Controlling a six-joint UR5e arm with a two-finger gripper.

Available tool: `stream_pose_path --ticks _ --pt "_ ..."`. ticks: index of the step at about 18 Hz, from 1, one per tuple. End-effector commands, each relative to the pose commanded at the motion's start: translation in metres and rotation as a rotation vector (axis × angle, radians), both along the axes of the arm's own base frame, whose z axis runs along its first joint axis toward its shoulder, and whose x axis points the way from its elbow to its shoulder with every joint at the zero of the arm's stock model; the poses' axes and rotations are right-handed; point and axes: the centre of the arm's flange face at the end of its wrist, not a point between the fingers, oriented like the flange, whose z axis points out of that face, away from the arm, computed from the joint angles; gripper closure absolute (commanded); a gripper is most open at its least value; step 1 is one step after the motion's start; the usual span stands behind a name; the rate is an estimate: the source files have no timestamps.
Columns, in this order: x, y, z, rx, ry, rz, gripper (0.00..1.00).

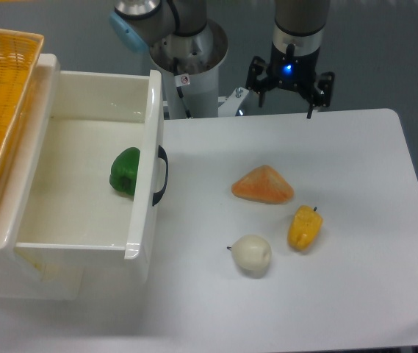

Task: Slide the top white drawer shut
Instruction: 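Move the gripper down from its raised start pose toward the table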

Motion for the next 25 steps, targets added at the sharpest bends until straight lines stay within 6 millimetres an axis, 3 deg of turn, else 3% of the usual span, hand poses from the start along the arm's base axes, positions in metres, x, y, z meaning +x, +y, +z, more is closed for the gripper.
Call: stream_pose_path --ticks 8,13,25 --pt "-0.004 -0.005 -0.003 -0.001 -0.010 0.023 0.00" --pt "-0.007 -0.014 -0.018 -0.014 -0.038 0.055 0.00" --pt "-0.013 -0.009 -0.045 -0.036 -0.085 0.260 0.00"
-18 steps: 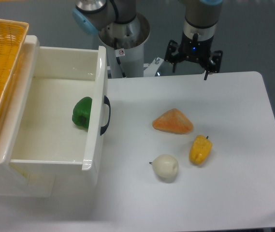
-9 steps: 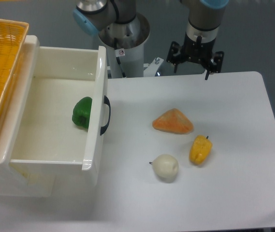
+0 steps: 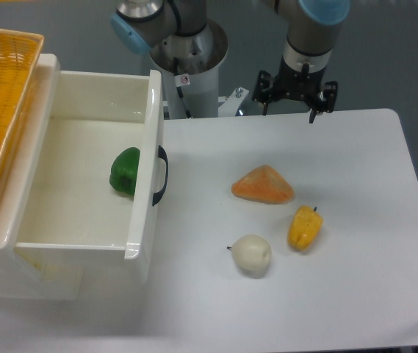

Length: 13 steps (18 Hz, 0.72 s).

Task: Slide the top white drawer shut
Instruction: 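Move the gripper down from its raised start pose toward the table, then swing the gripper over to the black handle on the drawer front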

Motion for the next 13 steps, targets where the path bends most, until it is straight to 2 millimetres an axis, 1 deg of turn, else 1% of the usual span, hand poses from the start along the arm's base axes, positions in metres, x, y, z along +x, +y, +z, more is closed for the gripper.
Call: stream_pose_path --ticks 3,4,5,8,9,10,13 --pt "-0.001 0.005 -0.005 -0.005 0.002 0.089 0.00" --pt "-0.004 0.008 -0.010 -0.008 -0.004 0.117 0.00" --pt "-0.007 0.010 -0.010 0.000 0.004 0.161 0.00" --pt "-0.011 0.026 -0.016 0.070 -0.032 0.337 0.00" --pt "-0.011 0.028 -0.021 0.073 -0.046 0.354 0.00" --pt "-0.006 0.038 -0.025 0.070 -0.053 0.339 0.00" --pt "0.004 0.065 -0.046 0.053 -0.093 0.301 0.00"
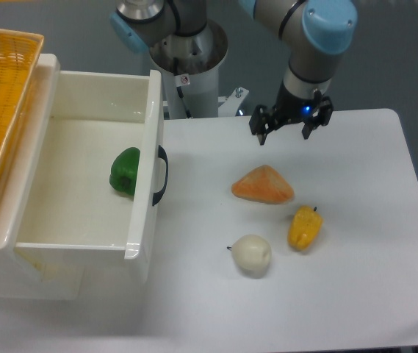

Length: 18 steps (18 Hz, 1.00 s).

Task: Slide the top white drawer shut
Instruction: 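Swing the gripper over to the black handle on the drawer front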

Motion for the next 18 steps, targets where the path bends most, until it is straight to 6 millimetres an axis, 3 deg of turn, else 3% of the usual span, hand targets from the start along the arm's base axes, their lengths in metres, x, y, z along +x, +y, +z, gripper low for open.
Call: stream_pose_path --ticks 5,10,18 --pt "0.018 0.048 -0.038 -0.015 -0.066 -0.088 0.00" --pt "0.026 0.069 -0.059 -0.017 -0.057 -0.124 0.00" --pt "0.048 0.091 -0.073 -0.030 -0.076 -0.181 0.00"
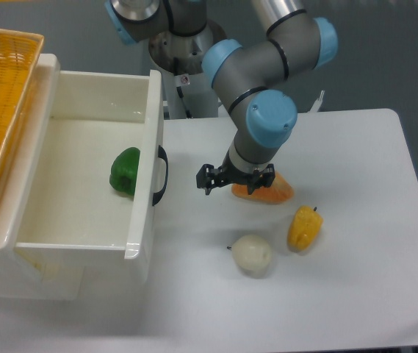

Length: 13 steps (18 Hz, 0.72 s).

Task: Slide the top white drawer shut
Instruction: 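Swing the gripper over to the black handle on the drawer front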

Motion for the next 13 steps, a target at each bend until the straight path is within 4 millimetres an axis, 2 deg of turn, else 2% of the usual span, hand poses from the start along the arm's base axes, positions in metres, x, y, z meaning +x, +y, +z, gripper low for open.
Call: stream_pose_path --ticks 5,13 --pt "0.008 0.010 -0.017 -0.015 -0.023 -0.027 0.00" --pt "0.015 0.015 -0.017 -0.016 -0.026 -0.039 0.00"
